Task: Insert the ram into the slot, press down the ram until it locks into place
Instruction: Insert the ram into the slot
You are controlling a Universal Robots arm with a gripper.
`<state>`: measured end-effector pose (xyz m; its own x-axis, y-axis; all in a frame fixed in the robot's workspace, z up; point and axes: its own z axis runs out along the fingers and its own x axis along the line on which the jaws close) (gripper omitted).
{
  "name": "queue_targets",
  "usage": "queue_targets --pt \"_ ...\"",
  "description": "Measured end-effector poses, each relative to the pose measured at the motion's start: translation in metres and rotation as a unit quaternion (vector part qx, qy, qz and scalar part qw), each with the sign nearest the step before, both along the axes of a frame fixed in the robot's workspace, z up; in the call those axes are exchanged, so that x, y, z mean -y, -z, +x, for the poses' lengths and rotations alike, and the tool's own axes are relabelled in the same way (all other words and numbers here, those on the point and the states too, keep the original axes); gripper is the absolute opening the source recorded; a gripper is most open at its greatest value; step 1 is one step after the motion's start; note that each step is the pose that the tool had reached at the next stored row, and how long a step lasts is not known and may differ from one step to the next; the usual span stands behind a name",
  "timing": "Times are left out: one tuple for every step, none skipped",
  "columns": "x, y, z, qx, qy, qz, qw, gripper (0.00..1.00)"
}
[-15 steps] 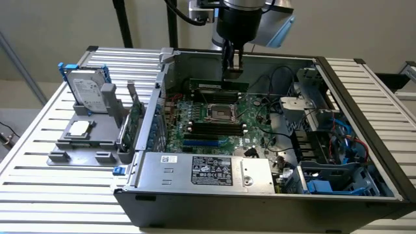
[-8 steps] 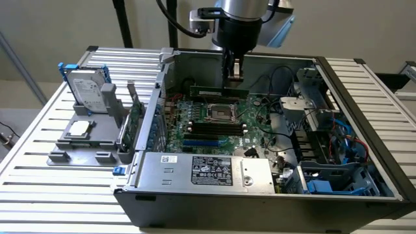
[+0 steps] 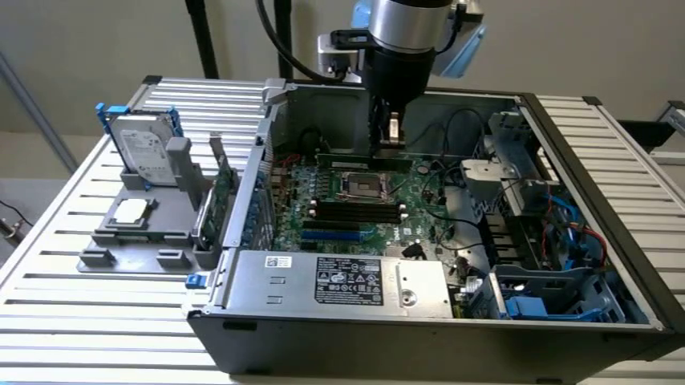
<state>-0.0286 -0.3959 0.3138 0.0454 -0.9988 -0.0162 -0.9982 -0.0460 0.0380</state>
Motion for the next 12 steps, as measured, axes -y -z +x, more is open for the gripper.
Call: queue_targets --pt "0.0005 0.0018 0.001 0.0 -0.001 0.0 1.0 0.13" --pt "0.0008 0.0035 0.001 0.0 -0.002 0.0 1.0 0.13" --pt "0.0008 0.0055 0.001 0.0001 -0.002 0.0001 1.0 0.13" --pt "0.0008 0.0074 0.001 0.0001 -0.003 0.0001 1.0 0.13" --pt "0.0008 0.0092 0.001 0.0001 -0.003 0.0001 1.0 0.13" --pt "0.0008 0.0119 0.001 0.0 -0.004 0.0 1.0 0.13" --pt "0.0008 0.0137 0.001 0.0 -0.004 0.0 1.0 0.13" --pt "0.0008 0.0156 0.001 0.0 -0.005 0.0001 1.0 0.13" --pt "0.0008 0.0174 0.001 0.0 -0.005 0.0 1.0 0.13" --pt "0.0008 0.0192 0.001 0.0 -0.005 0.0 1.0 0.13" --pt "0.0008 0.021 0.001 0.0 -0.005 0.0 1.0 0.13" --pt "0.0008 0.0229 0.001 0.0 -0.005 0.0001 1.0 0.13"
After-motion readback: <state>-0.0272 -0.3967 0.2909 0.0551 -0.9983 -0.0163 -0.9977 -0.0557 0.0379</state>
